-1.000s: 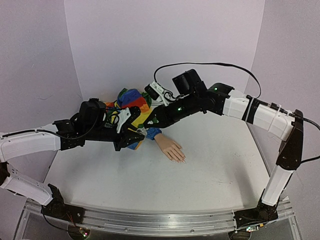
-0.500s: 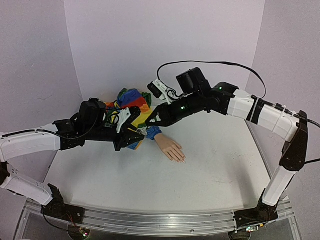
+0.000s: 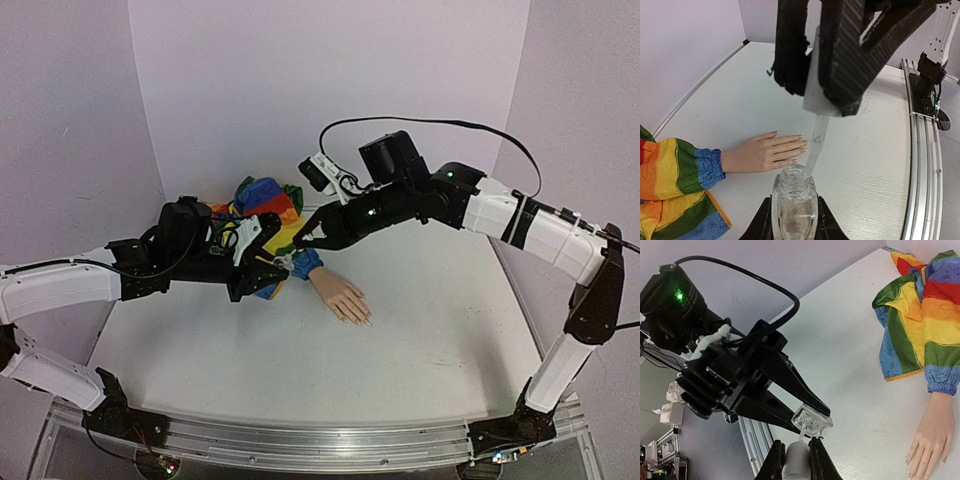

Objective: Paint the nails

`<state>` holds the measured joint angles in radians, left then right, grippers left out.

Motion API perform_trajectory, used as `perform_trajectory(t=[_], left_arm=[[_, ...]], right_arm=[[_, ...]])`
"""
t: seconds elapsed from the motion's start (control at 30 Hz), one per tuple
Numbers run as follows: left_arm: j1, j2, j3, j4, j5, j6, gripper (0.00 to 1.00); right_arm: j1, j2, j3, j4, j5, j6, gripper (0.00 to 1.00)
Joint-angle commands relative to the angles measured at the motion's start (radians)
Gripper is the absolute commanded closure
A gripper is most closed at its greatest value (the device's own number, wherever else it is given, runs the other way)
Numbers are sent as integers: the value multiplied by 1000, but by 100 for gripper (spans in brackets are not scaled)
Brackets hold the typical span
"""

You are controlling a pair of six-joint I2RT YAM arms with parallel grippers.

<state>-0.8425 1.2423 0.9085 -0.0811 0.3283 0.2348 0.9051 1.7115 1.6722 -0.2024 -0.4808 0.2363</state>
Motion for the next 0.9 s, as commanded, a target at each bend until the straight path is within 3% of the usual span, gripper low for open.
perform_trajectory(t=[0.0,0.27,0.4,0.53,0.87], left_arm=[[3,-19,29,14,-24,14,100],[31,-83,15,14,-118,-26,100],[97,-131,27,7,-159,-108,100],[148,-157,98,-44,-198,-166,100],[152,-152,230,-80,-282,-166,100]], right_arm=[[3,-77,-7,53,-4,7,100],[-4,-146,-79,79,89,2,100],[-28,-205,-213,93,198,-88,100],[-88,-210,-287,92,169,-183,100],[-137,-39,-352,20,213,-366,100]])
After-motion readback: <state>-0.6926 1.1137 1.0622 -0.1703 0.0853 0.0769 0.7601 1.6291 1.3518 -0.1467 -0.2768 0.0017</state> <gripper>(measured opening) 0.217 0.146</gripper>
